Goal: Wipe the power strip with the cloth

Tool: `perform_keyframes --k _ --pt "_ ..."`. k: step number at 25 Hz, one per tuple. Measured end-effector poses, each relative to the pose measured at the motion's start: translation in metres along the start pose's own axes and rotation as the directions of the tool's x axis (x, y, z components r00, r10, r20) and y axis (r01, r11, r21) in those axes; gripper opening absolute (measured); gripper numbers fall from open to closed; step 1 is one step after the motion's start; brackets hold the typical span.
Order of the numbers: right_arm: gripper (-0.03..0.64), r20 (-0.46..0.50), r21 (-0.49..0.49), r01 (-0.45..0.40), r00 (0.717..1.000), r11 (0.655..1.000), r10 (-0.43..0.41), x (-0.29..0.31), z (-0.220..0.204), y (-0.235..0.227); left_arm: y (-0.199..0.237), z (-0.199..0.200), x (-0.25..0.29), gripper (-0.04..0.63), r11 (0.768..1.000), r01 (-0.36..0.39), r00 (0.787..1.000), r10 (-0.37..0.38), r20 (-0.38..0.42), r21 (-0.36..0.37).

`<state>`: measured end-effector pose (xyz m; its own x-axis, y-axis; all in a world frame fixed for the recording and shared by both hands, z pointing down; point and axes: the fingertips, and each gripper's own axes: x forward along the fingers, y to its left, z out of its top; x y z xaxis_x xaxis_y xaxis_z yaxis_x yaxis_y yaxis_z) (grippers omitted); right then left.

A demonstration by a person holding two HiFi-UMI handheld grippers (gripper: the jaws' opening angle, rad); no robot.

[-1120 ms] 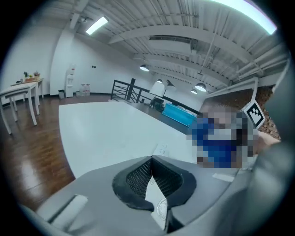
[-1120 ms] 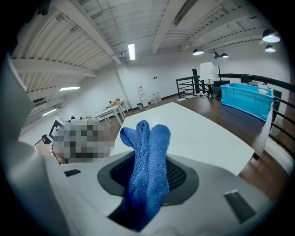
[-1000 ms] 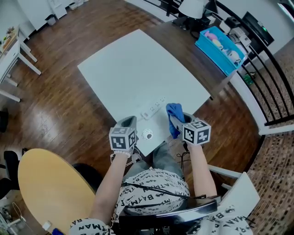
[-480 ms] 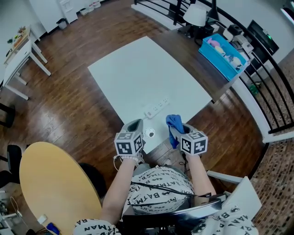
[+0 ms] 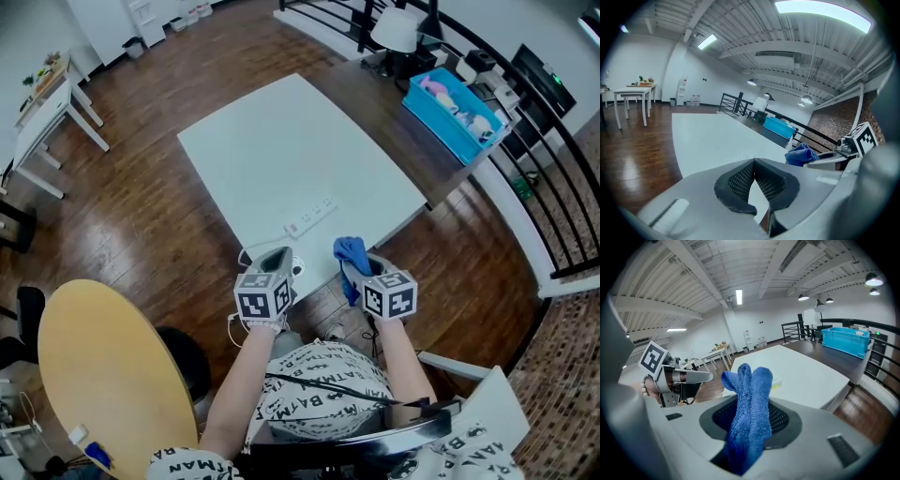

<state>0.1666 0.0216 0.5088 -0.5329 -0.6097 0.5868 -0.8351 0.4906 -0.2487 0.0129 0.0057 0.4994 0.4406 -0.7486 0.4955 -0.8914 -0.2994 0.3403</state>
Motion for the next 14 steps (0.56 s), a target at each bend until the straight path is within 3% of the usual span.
perform_keyframes --k 14 --pt "0.147 -0.007 -0.04 -0.015 1.0 0.999 0.015 0.008 0.013 0.002 0.008 0.007 -0.002 0.0 1.0 -0.02 1.0 0.02 0.008 -0.016"
